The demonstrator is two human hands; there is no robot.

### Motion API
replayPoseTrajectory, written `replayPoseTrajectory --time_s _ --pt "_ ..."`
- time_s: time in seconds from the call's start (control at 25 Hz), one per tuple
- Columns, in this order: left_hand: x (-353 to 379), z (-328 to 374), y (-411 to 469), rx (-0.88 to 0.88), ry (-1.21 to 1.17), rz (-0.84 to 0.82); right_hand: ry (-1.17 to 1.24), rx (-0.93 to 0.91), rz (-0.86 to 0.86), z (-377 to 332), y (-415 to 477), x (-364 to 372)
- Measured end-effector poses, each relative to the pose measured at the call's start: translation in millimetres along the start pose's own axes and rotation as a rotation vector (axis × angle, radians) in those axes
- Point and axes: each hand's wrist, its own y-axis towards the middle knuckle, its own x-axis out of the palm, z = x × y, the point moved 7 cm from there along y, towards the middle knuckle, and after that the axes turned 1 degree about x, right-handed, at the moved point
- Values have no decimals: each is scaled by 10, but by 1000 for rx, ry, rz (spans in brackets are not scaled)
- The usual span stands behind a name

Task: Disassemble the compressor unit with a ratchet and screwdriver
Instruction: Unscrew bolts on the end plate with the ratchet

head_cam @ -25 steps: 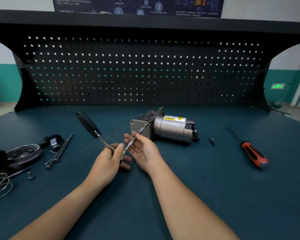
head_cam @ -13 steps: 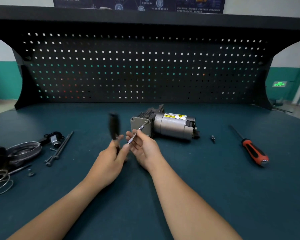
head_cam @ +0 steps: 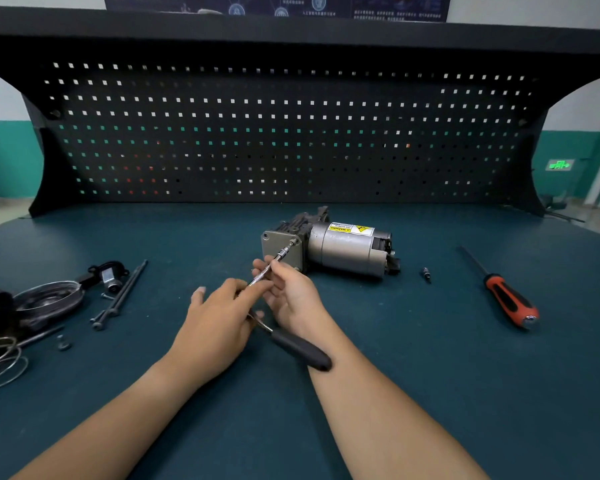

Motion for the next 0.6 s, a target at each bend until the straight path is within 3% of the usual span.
replayPoseTrajectory --time_s 0.04,0.12,0.24,0.32,0.48,0.6 --pt "2 8 1 2 -7 -4 -8 -9 10 -5 1 -5" --pt "-25 -31 5 -77 -269 28 -14 -22 14 -20 -1 -4" --pt "-2 -195 6 -382 -810 121 9 0 17 -15 -5 -10" --pt "-1 -274 -21 -509 -1012 178 25 28 31 6 5 -22" --pt "-93 -380 -73 -588 -1121 211 94 33 82 4 42 -73" --pt "-104 -474 -105 -677 -1124 133 138 17 126 -38 67 -136"
